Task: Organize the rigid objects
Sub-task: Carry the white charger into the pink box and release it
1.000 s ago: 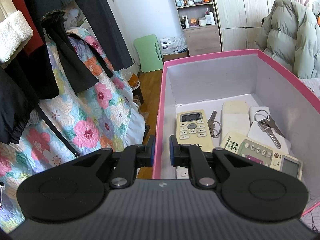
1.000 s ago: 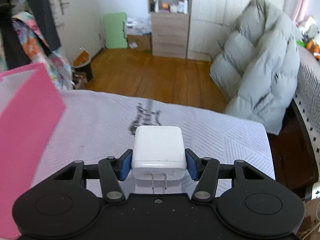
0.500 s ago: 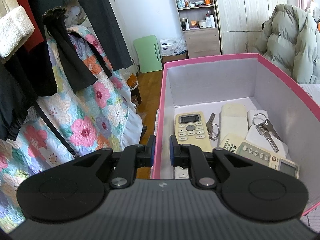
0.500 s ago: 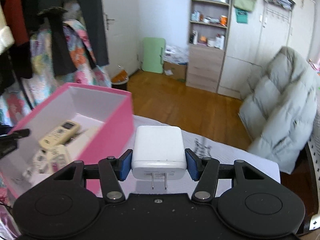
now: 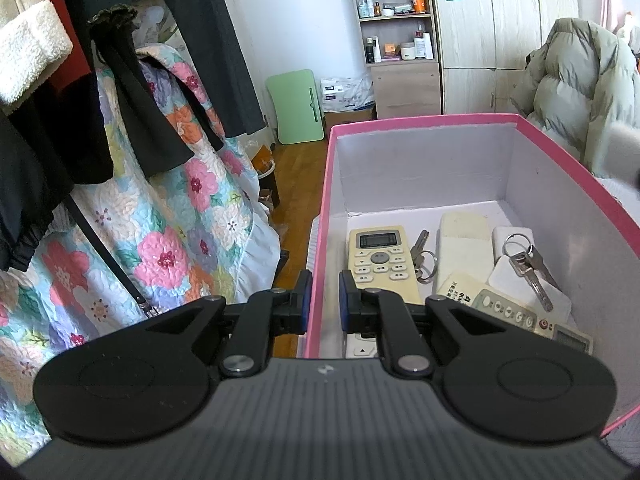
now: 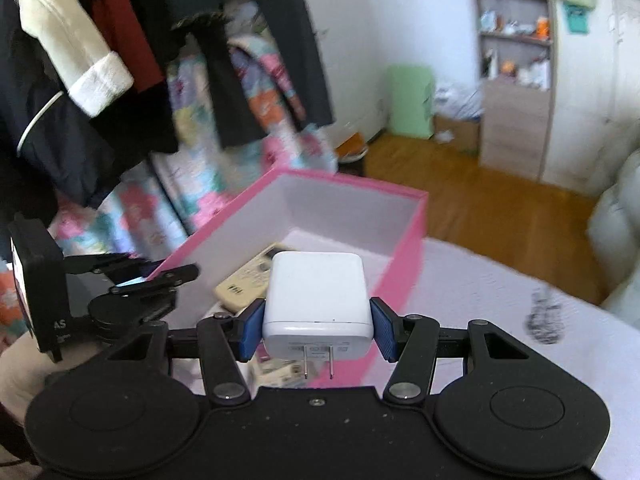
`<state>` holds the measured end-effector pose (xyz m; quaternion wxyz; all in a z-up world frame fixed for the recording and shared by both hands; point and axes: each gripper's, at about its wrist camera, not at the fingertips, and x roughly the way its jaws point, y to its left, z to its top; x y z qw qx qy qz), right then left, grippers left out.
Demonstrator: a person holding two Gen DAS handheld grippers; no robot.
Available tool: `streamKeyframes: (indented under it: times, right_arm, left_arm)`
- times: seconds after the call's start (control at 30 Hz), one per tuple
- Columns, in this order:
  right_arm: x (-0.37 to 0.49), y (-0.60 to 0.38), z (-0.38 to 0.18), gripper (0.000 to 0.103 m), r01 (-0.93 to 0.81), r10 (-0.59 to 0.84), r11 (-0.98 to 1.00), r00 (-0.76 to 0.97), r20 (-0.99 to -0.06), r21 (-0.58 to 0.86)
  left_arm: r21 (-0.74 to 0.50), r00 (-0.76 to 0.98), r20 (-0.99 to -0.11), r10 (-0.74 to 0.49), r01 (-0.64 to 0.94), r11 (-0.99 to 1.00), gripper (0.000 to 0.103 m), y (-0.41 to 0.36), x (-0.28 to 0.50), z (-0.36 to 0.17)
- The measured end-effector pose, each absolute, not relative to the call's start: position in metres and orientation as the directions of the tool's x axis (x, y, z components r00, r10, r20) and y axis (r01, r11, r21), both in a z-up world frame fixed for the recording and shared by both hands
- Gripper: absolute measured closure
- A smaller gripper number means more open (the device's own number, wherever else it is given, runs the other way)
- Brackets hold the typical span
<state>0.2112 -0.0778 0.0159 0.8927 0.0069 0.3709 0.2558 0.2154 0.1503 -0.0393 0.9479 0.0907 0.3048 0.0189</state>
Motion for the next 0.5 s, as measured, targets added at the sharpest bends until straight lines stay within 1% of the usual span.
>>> streamKeyframes:
  times: [0.1,0.23,0.4,0.5]
  right_arm:
    - [0.223,-0.056,0.012,0.043,-0.493,0.485,0.848,0.569,-0.664,0.196]
    - [0.257,-0.031,0.003,0.043,-0.520,0.519,0.821,0.505,-0.690,0.236]
    - [0.312,-0.003,-0.032,0.043,-0.484,0.518,0.815,0.359,-0.776,0.319]
    - [0.321,0.012,-0.049,0.043,-0.493,0.476,0.824,0.336,-0.812,0.279]
  left_arm:
    - [0.188,0.815,-0.571,0.096,0.016,0.982,0.091,0.149,0.214,-0.041]
    - [0.178,0.817,-0.570,0.088,0.018,0.984,0.092,0.150,0.214,-0.040]
    - [0.165,0.819,-0.569,0.074,0.025,0.986,0.092,0.152,0.212,-0.040]
    - [0.161,0.820,-0.569,0.069,0.029,0.986,0.092,0.153,0.211,-0.040]
